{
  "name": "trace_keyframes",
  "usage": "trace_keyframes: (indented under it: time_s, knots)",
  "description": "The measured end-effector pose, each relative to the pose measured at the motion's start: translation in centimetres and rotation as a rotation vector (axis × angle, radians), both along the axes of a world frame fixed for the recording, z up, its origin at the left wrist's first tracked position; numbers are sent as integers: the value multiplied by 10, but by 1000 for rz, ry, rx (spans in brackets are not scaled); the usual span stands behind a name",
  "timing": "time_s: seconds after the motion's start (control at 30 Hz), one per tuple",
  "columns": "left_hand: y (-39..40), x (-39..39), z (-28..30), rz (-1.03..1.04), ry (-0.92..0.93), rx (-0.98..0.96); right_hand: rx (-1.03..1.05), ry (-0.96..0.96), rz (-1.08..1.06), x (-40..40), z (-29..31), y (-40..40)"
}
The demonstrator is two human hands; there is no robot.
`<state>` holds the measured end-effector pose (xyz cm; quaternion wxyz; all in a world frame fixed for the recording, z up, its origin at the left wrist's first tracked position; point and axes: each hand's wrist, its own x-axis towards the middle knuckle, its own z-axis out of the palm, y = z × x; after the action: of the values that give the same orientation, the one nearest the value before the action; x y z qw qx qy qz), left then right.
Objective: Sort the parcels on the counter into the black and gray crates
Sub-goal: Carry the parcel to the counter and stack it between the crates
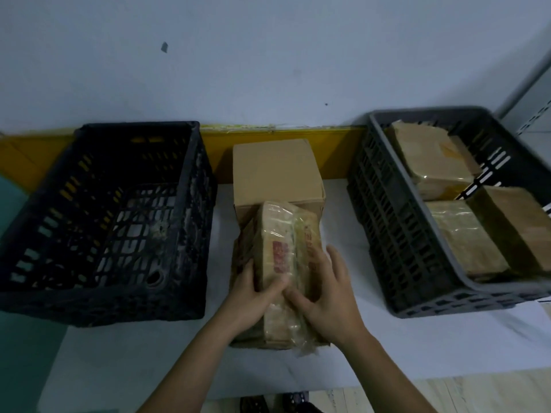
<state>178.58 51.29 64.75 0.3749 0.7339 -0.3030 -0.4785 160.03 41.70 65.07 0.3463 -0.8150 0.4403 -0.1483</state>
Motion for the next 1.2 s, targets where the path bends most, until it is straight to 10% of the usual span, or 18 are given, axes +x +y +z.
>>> trace_keyframes:
  time_s: [0.13,0.37,0.5,0.8,1.2]
  knots:
    - [8,9,2,61,98,-32,350,-29,-22,6,-12,5]
    - [17,5,-2,158,67,11,114,40,-117,1,-16,2]
    - [5,-4,-1,70,-419,-38,104,-2,-168,1,-10,4]
    - [-2,-18,-5,28,-133,-84,-77,-134,-119,-3,4,4]
    - [9,-1,-23,-107,-515,-118,-62,126,-83,-10,-28,2]
